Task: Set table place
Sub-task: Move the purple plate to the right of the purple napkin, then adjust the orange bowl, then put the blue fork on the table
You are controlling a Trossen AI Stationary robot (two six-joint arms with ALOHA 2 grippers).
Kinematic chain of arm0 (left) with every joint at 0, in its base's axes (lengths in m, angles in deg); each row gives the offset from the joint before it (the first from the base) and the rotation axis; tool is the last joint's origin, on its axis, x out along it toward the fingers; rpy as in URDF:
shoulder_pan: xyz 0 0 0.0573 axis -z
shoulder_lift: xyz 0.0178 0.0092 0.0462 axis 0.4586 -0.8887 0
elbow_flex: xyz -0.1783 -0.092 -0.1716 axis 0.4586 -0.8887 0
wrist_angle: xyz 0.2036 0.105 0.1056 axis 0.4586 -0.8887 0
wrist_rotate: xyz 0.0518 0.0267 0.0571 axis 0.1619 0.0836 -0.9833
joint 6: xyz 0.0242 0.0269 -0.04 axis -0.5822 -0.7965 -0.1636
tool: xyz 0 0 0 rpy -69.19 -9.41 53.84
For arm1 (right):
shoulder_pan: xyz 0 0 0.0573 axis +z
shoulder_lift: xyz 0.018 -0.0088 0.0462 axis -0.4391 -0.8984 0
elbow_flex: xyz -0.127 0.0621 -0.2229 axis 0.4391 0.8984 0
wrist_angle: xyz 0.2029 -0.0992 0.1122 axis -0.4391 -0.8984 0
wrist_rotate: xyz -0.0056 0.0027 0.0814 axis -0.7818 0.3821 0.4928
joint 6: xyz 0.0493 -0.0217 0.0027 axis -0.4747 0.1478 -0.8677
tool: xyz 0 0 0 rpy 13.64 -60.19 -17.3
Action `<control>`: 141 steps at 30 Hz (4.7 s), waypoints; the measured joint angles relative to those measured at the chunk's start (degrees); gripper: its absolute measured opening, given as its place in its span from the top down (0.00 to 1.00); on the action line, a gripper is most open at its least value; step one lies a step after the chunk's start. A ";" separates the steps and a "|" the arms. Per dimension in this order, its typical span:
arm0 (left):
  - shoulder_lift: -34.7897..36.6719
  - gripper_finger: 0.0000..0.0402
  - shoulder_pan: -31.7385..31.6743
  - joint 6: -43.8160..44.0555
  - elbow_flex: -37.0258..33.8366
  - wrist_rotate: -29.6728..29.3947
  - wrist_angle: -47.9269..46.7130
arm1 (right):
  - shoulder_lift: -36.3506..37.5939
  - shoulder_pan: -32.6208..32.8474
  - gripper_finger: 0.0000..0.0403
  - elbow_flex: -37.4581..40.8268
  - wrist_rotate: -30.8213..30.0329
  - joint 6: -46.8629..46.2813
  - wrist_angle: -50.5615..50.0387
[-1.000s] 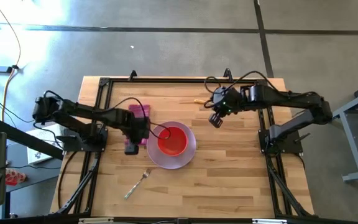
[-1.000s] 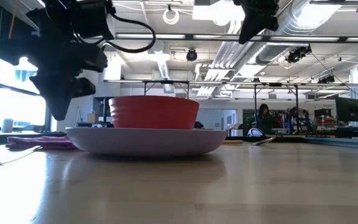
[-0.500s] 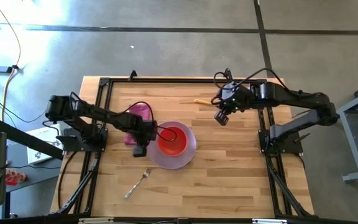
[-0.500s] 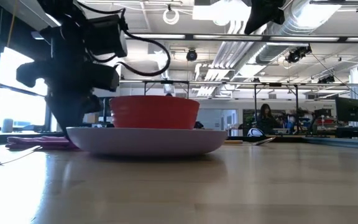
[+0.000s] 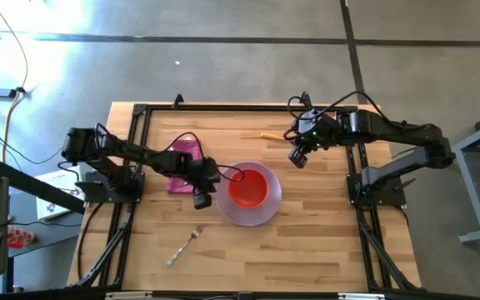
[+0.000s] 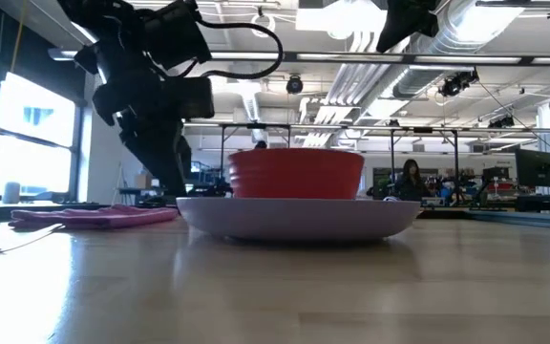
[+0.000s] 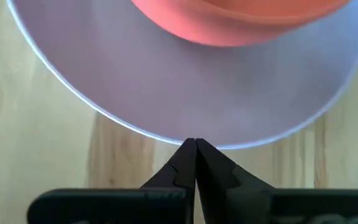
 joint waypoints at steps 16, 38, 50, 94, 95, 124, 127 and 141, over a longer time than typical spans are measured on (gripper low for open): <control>12.52 1.00 -11.15 -17.19 13.77 -3.61 -23.17 | -0.04 13.05 1.00 6.04 -0.22 -19.36 0.34; 14.25 1.00 -28.41 -42.36 39.04 -16.95 -48.66 | -30.34 33.58 1.00 12.43 5.82 -47.33 35.36; 14.27 1.00 -28.71 -42.74 39.04 -16.96 -49.31 | -32.94 31.46 1.00 11.82 4.27 -45.45 29.58; 14.27 1.00 -28.71 -42.27 39.01 -16.75 -50.26 | -20.38 6.55 1.00 11.67 5.13 -13.11 34.76; 14.27 1.00 -28.71 -42.11 39.01 -16.75 -50.29 | -21.23 6.25 1.00 11.69 5.23 -13.11 34.75; 14.27 1.00 -28.71 -40.77 39.01 -16.75 -49.24 | -26.91 11.67 1.00 11.74 15.12 -18.77 31.67; 14.27 1.00 -28.71 -40.77 39.01 -16.77 -49.24 | -26.91 11.80 1.00 10.69 15.10 -19.09 31.28; 14.29 1.00 -28.29 -34.95 38.84 -16.79 -56.45 | -26.73 10.16 1.00 -14.48 -1.50 -6.59 3.94</control>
